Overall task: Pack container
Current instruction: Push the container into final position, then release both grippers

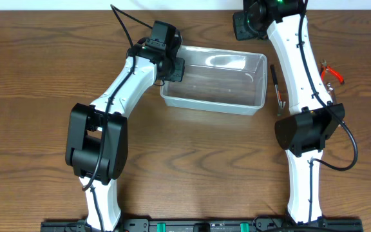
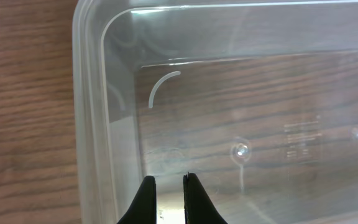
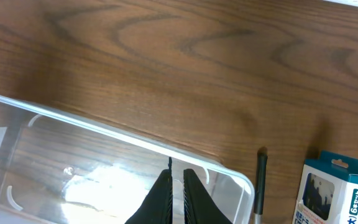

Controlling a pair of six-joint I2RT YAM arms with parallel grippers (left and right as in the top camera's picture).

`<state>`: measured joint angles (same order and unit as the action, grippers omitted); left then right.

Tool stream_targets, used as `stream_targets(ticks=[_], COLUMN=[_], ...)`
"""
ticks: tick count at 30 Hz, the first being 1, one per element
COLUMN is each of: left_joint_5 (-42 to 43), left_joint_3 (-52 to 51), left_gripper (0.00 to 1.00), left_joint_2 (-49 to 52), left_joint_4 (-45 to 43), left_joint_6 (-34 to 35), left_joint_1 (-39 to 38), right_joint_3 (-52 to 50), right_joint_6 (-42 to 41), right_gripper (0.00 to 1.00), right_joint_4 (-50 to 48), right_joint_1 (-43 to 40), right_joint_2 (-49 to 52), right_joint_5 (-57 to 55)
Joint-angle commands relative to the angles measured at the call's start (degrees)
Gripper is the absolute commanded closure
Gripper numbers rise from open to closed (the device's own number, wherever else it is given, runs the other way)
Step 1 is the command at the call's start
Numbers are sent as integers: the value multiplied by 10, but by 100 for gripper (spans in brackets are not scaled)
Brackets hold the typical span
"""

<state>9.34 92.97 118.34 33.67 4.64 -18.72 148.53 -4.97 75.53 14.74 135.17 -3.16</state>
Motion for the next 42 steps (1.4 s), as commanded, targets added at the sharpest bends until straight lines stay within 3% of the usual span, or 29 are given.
stream_targets(ticks=[1,11,25,42], left_joint_5=[-38,-41,-75,-74], left_joint_3=[3,3,3,3], left_gripper=[94,94,94,94], left_joint_2=[4,4,4,4], left_joint_4=[8,39,106,171], left_joint_6=[4,46,170,245], left_joint_1=[0,0,0,0], right_joint_3=[11,11,10,10], right_joint_6=[3,4,4,4], right_gripper=[92,88,87,86], right_joint_4=[4,11,23,23], right_joint_1=[-6,-6,-6,-6], right_joint_2=[-7,-7,-7,-7], right_joint_5=[2,2,2,6])
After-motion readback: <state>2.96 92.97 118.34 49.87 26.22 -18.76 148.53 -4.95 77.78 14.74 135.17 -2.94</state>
